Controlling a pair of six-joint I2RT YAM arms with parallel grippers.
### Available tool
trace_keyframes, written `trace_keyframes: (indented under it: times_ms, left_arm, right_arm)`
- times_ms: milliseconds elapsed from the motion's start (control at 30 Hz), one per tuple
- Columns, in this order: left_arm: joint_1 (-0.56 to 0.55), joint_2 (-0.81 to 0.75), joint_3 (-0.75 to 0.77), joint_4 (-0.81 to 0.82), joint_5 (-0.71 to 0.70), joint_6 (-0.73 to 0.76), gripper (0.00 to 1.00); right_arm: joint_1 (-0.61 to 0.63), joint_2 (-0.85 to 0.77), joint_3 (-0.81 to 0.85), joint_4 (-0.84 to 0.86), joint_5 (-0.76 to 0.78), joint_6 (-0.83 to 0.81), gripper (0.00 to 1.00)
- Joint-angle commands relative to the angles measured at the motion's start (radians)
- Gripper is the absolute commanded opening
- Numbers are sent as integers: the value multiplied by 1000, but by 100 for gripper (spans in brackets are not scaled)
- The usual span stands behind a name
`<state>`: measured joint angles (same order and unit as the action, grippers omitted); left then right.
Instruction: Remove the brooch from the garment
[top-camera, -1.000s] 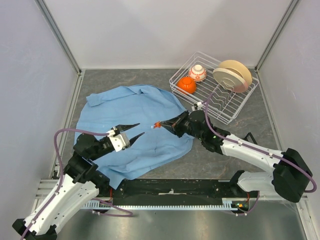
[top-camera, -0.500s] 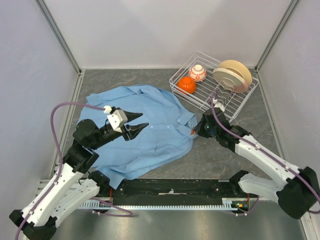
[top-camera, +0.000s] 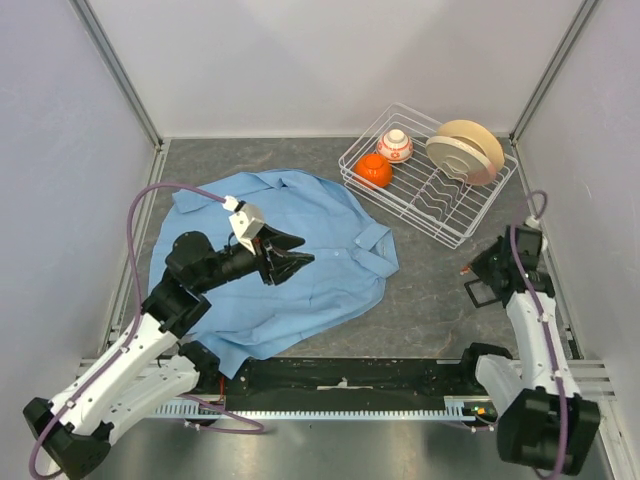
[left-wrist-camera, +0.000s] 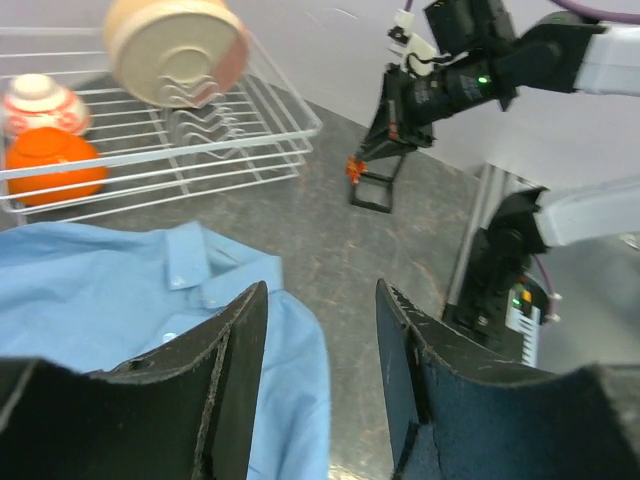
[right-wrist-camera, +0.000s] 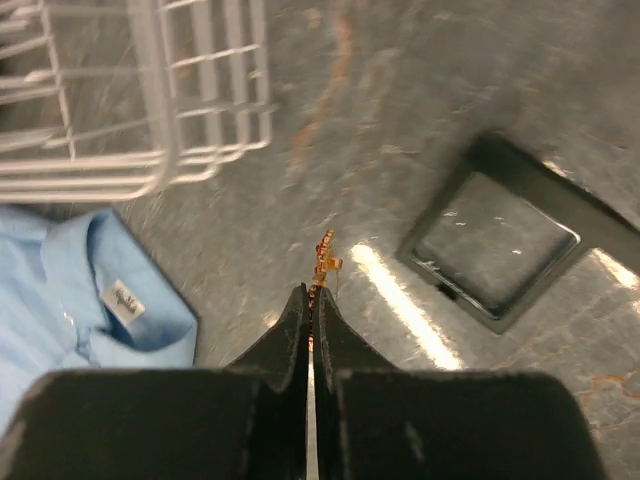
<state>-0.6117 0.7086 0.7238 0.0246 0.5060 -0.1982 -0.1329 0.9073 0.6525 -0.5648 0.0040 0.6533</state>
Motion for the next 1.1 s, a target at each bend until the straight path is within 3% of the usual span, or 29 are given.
trace_keyframes:
  times_ms: [0, 167, 367, 667, 1067]
  left_arm:
    - [-113, -29, 8, 25, -46, -35, 53]
    - [-256, -73, 12, -70, -185, 31, 53]
    - [-430, -136, 16, -163, -463, 152, 54]
    - [-500, -176, -11, -164, -471, 158, 54]
    - [-499, -193, -29, -147, -468, 151, 54]
  right_arm:
    - [-195, -102, -132, 146, -223, 71, 0]
    - [-237, -223, -296, 431, -214, 277, 0]
    - [-249, -274, -341, 341, -161, 299, 0]
    - [-263, -482, -421, 191, 31, 299, 0]
    - [-270, -599, -539, 263, 47, 325, 0]
